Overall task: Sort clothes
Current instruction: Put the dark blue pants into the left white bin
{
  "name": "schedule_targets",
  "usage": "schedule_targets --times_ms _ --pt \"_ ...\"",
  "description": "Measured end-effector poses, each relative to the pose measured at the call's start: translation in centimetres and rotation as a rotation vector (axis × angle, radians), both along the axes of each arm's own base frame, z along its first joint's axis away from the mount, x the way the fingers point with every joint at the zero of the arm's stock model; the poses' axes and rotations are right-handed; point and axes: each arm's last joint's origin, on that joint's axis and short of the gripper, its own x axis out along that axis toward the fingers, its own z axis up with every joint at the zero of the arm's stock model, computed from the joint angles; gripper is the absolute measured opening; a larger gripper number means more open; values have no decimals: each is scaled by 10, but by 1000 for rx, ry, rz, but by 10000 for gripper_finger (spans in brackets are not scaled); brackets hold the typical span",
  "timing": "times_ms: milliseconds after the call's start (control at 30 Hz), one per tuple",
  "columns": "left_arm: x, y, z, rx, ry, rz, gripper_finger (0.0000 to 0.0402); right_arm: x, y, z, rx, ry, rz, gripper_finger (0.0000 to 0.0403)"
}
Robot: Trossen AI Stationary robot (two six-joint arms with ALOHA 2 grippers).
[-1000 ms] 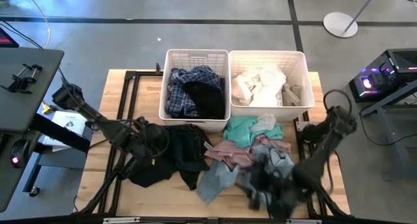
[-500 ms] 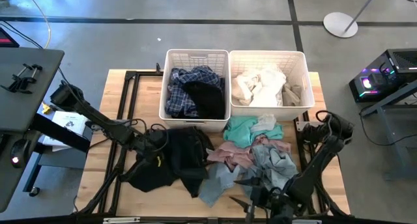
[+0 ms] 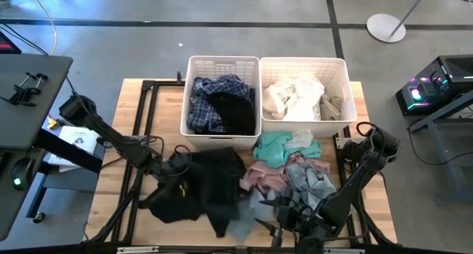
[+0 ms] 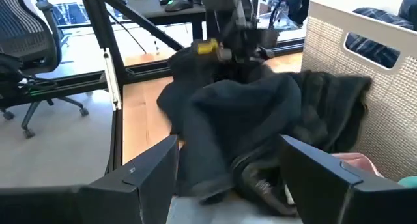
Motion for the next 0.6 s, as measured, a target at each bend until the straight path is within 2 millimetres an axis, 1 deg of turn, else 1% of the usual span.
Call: schedule_targets --times_ms 167,267,333,467,600 --pt "23 -22 64 -30 -148 -116 55 0 0 0 0 0 -1 248" --pt "35 -32 113 -25 -263 -190 55 0 0 0 -5 1 0 248" --pt "39 -34 149 22 -333 -223 55 0 0 0 -18 5 4 248" --pt "37 -26 222 247 -461 -197 55 0 -1 0 -27 0 -4 248" --pt "26 -11 292 543 -614 -91 55 0 -1 0 -33 -1 -8 248"
